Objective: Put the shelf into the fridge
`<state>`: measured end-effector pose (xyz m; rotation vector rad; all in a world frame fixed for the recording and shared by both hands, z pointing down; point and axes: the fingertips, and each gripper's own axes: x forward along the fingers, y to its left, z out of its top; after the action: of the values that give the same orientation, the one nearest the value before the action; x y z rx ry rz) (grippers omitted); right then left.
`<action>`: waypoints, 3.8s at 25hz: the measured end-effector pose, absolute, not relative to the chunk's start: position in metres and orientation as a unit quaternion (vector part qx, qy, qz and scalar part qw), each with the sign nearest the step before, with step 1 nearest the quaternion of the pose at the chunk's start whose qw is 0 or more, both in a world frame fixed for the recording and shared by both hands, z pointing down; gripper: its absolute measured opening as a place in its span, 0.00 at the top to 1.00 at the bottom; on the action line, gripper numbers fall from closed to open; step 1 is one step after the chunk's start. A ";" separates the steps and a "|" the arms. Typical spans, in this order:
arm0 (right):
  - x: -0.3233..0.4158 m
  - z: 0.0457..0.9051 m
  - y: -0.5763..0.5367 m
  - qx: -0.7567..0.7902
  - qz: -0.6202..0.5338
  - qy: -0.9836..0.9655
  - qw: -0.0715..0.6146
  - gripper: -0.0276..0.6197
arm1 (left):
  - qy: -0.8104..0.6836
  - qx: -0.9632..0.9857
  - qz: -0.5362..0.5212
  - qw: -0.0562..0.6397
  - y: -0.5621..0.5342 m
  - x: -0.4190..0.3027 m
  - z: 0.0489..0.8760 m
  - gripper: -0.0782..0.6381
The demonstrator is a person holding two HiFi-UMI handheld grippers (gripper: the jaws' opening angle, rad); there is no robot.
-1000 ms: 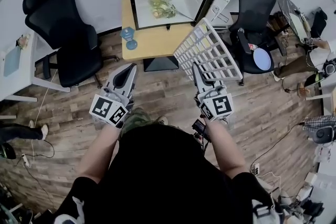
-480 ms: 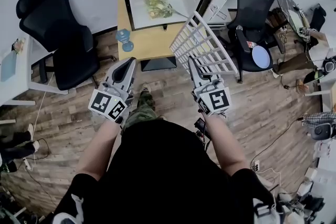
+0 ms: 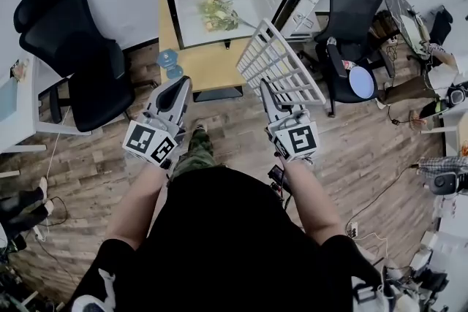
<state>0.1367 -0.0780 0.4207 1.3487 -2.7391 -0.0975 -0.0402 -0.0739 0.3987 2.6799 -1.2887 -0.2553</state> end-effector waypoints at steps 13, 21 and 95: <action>0.136 0.428 -0.118 0.442 -0.027 -0.895 0.050 0.90 | -0.420 0.901 -0.075 0.081 -0.120 -0.035 0.397 0.86; 0.124 0.433 -0.140 0.435 -0.030 -0.898 0.061 0.90 | -0.414 0.904 -0.068 0.089 -0.147 -0.038 0.401 0.86; 0.114 0.502 -0.289 0.447 0.519 -0.613 -0.393 0.90 | -0.409 0.906 -0.044 0.096 -0.216 -0.081 0.406 0.86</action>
<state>0.1138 -0.2888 0.5023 1.9198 -2.6357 2.2298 -0.0809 -0.2162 0.4059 2.6860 -1.2116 -0.1307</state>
